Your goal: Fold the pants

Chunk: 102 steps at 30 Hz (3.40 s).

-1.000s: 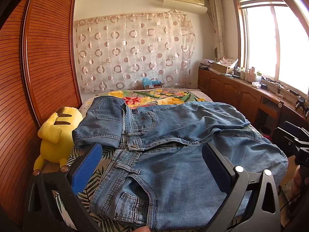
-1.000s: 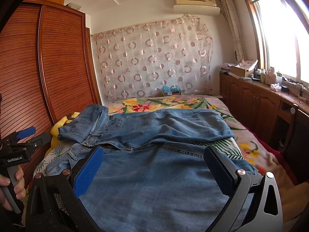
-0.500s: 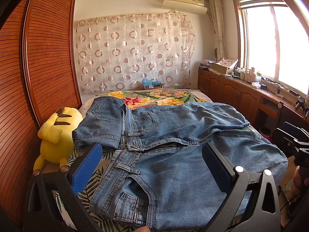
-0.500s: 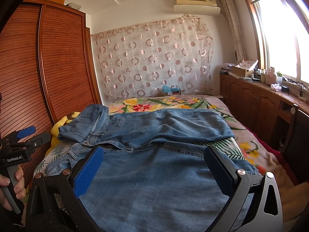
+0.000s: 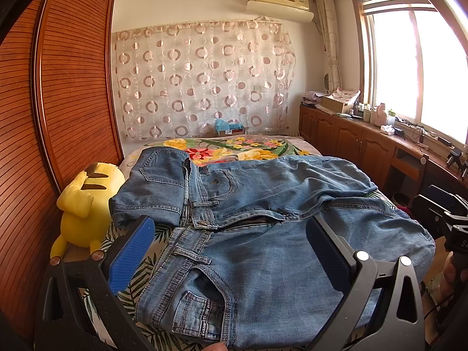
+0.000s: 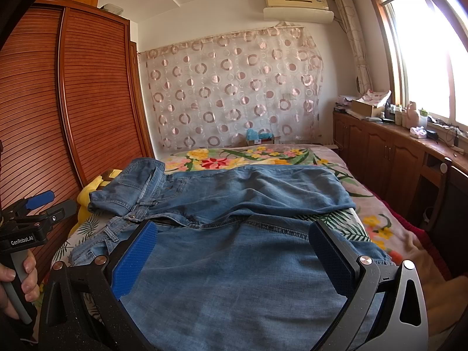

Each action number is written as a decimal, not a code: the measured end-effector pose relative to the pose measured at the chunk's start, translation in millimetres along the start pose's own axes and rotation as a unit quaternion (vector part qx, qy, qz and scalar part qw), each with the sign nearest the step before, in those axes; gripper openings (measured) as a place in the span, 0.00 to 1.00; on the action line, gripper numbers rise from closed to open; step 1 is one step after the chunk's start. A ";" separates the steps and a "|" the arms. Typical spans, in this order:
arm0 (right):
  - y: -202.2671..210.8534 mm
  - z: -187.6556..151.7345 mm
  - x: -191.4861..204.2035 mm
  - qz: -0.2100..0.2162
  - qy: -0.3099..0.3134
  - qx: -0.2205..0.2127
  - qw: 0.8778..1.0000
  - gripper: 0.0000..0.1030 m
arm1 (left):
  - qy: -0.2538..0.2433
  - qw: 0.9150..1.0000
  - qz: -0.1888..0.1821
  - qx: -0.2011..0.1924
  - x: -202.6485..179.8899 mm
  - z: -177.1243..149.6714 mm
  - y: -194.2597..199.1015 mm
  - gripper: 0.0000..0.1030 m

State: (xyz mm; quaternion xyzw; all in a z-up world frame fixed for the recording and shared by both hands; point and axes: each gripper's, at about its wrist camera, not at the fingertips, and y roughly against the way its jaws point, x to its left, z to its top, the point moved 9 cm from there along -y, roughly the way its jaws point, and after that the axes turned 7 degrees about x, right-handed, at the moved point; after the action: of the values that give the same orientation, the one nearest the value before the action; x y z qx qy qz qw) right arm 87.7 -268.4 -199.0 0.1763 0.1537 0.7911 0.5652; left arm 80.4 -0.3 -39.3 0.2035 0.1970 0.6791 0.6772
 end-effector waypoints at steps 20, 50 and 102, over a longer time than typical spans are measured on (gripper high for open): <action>-17.5 -16.2 -19.0 -0.013 0.013 0.037 0.999 1.00 | 0.007 0.999 0.001 0.051 21.9 -29.6 -30.5 1.00; -36.1 -28.0 -31.8 -0.040 0.029 0.136 0.989 1.00 | 0.050 0.988 -0.027 0.141 94.1 -116.7 -54.0 0.81; -33.3 -18.7 -44.3 -0.039 0.032 0.153 0.987 1.00 | -0.008 0.994 -0.097 0.046 46.5 -26.4 -25.1 0.15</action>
State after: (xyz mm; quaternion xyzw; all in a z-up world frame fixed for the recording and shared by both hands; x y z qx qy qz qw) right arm 120.4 -300.7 -235.1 0.2295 0.2971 0.7411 0.5566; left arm 87.1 46.5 -74.7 0.2199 0.2411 0.5989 0.7313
